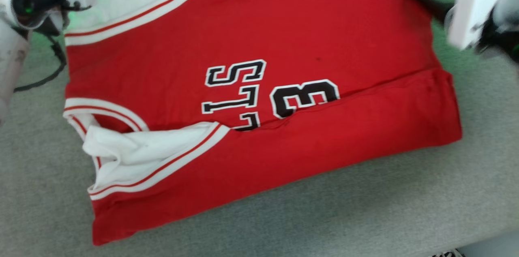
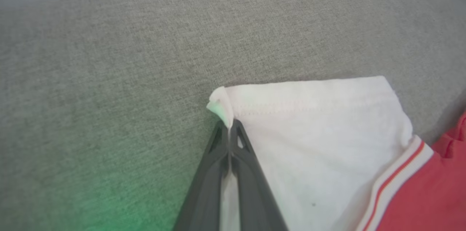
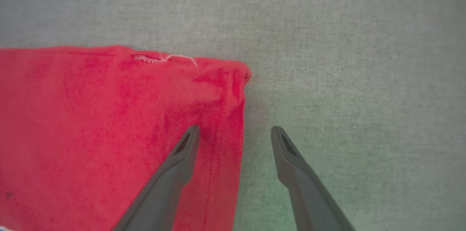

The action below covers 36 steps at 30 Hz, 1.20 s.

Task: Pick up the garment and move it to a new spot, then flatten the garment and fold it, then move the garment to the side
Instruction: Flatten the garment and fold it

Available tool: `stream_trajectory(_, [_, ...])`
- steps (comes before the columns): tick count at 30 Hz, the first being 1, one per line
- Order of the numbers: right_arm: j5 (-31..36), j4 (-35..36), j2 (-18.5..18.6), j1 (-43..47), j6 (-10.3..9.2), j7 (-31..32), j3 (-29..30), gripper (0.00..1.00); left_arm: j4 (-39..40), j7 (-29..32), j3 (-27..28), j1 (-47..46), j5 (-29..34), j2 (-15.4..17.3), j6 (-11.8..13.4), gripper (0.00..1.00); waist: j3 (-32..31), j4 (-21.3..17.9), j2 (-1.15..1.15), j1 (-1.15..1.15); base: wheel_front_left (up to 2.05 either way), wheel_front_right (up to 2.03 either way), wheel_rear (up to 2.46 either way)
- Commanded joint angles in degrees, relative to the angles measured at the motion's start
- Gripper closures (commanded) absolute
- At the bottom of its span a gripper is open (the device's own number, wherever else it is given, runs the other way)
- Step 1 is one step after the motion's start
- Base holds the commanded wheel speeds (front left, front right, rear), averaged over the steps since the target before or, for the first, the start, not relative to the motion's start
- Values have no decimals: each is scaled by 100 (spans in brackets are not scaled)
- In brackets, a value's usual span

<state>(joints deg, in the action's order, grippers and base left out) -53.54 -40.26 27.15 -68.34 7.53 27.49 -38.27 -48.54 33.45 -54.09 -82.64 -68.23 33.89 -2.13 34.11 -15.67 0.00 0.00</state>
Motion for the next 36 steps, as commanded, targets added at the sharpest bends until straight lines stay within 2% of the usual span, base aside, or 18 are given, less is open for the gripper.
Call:
stream_trajectory(1, [-50,-76,70,-141,-9,58,9,0,-68,74,-122,188,37,-93,-48,100,149,192,0,0,0,0,0])
stream_trajectory(7, [-242,-715,-103,-468,-8,563,-238,0,-195,-84,-176,165,68,-311,-237,100,167,345,0,0,0,0,0])
stream_trajectory(8, [-214,-752,-111,-468,-8,521,-297,43,-222,-112,-185,178,75,-341,-257,100,152,362,0,0,0,0,0])
stream_trajectory(9, [-216,-787,-110,-475,-8,491,-340,75,-249,-143,-194,196,75,-373,-292,100,136,376,0,0,0,0,0])
stream_trajectory(10, [-226,-778,-124,-472,-8,436,-406,100,-278,-174,-201,220,75,-401,-306,100,108,384,0,0,0,0,0])
stream_trajectory(14, [-264,-744,6,-432,-9,73,-562,100,-384,-441,-174,312,47,-468,-408,100,-133,422,0,0,0,0,0])
stream_trajectory(19, [-427,-633,277,-303,-9,-387,-676,100,-427,-960,-38,469,-120,-614,-504,100,-748,601,0,0,0,0,0])
stream_trajectory(24, [-680,-290,701,60,-9,-696,-791,100,51,-1319,-46,760,-253,-558,-545,100,-1353,861,0,0,0,0,0])
stream_trajectory(30, [-877,416,1256,781,-9,-901,-1076,100,1482,-1595,-89,1479,-640,20,-536,100,-1846,1101,0,0,0,0,0])
stream_trajectory(36, [-990,1088,1767,1600,-9,-1162,-1162,100,3162,-2023,-71,2624,-1003,892,-538,100,-2058,1221,0,0,0,0,0])
